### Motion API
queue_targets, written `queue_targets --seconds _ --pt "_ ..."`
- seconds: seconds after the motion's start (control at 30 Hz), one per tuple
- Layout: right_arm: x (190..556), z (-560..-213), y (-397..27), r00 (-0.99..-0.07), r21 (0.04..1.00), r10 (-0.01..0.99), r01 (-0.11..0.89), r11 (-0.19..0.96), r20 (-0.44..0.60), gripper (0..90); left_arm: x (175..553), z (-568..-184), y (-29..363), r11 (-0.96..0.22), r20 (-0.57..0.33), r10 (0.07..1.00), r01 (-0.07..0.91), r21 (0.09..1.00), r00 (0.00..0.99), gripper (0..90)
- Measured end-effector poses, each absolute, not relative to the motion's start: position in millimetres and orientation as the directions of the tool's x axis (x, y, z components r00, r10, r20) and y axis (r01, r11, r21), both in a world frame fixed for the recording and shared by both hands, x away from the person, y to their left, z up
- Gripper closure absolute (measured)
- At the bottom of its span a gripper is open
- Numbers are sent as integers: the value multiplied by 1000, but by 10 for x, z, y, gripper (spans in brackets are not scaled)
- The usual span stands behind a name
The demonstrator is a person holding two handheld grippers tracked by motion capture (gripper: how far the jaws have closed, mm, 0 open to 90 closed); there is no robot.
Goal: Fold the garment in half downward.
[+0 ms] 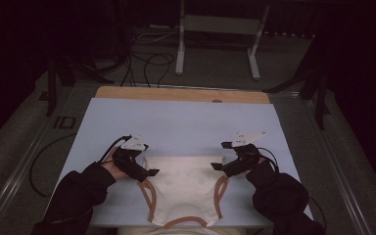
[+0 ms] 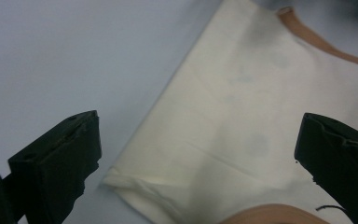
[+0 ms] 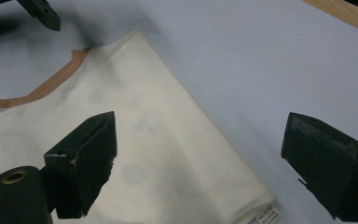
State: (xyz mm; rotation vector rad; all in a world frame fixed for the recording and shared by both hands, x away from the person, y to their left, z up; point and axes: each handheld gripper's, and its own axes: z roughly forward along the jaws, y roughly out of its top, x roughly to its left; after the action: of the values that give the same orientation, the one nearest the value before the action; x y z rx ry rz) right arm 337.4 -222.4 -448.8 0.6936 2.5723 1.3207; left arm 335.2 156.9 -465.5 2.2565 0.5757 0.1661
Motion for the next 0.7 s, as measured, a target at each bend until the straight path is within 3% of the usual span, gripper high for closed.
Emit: queue_targets --seconds 0.6,0.7 --pt "3599 -4859 -2340 -839 757 534 415 505 104 127 3558 -5016 1691 -593 -86 541 452 666 837 6" --pt "3647 -4938 -2348 -833 740 543 431 516 107 147 3561 -5075 1702 -595 -92 548 465 656 831 60"
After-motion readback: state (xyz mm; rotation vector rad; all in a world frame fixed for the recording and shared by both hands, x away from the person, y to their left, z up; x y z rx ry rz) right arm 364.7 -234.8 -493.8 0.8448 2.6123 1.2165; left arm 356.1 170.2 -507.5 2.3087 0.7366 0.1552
